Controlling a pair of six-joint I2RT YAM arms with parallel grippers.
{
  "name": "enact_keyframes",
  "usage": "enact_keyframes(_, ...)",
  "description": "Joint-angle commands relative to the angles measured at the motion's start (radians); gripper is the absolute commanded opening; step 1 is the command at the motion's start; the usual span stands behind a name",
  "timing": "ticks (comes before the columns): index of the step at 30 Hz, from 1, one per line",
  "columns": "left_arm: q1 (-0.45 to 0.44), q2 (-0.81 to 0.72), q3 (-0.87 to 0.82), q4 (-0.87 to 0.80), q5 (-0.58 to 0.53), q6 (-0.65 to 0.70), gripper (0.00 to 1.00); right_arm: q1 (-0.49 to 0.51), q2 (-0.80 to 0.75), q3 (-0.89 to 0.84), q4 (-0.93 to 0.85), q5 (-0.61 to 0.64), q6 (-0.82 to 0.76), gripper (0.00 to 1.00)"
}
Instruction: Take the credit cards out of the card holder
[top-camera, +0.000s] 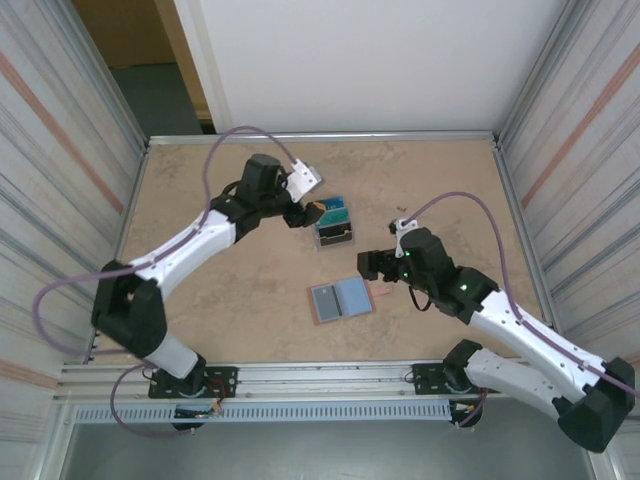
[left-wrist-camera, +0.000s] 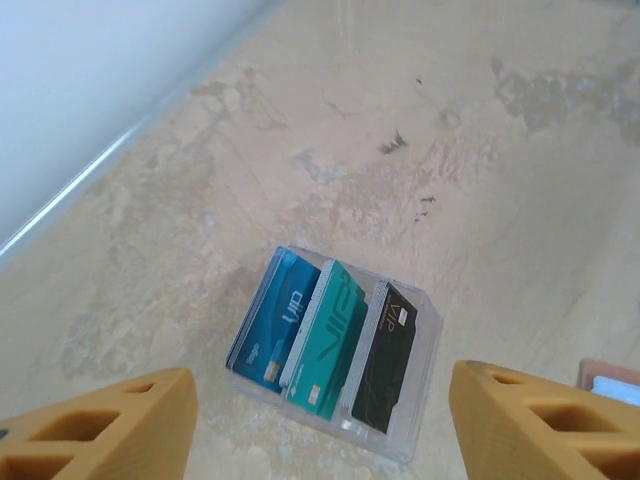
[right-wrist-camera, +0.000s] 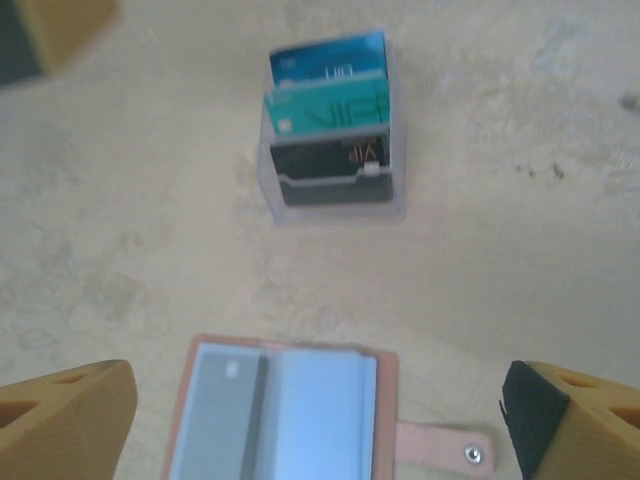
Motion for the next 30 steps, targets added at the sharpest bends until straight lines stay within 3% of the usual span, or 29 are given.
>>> enact_keyframes(1, -0.007, -0.116, -0.126, 0.083, -0.091, -0.148, 0.84, 0.071, 0.06, 0.055, -0.059, 0.088, 0.05, 0.91)
enact_keyframes(3, -0.013, -0.187, -0.206, 0.112, -0.143, -0.205, 0.98, 0.108, 0.088, 0.073, -0.067, 0.1, 0.06, 0.89)
enact_keyframes(9, -0.024, -0.409, -0.432, 0.149, -0.322, -0.41, 0.99, 0.218, 0.272, 0.13, -0.081, 0.089, 0.099, 0.81)
enact_keyframes(16, -0.024, -0.646, -0.609, 0.082, -0.519, -0.625, 0.99, 0.305, 0.49, 0.224, -0.123, 0.043, 0.139, 0.7)
enact_keyframes(19, -0.024, -0.712, -0.644, 0.013, -0.509, -0.702, 0.99, 0.33, 0.571, 0.243, -0.111, 0.014, 0.123, 0.66)
enact_keyframes(22, -0.025, -0.758, -0.685, -0.035, -0.468, -0.767, 0.99, 0.345, 0.644, 0.271, -0.111, 0.008, 0.113, 0.56)
enact_keyframes(30, -0.025, -0.812, -0.78, -0.058, -0.433, -0.867, 0.99, 0.368, 0.774, 0.324, -0.13, 0.009, 0.084, 0.48)
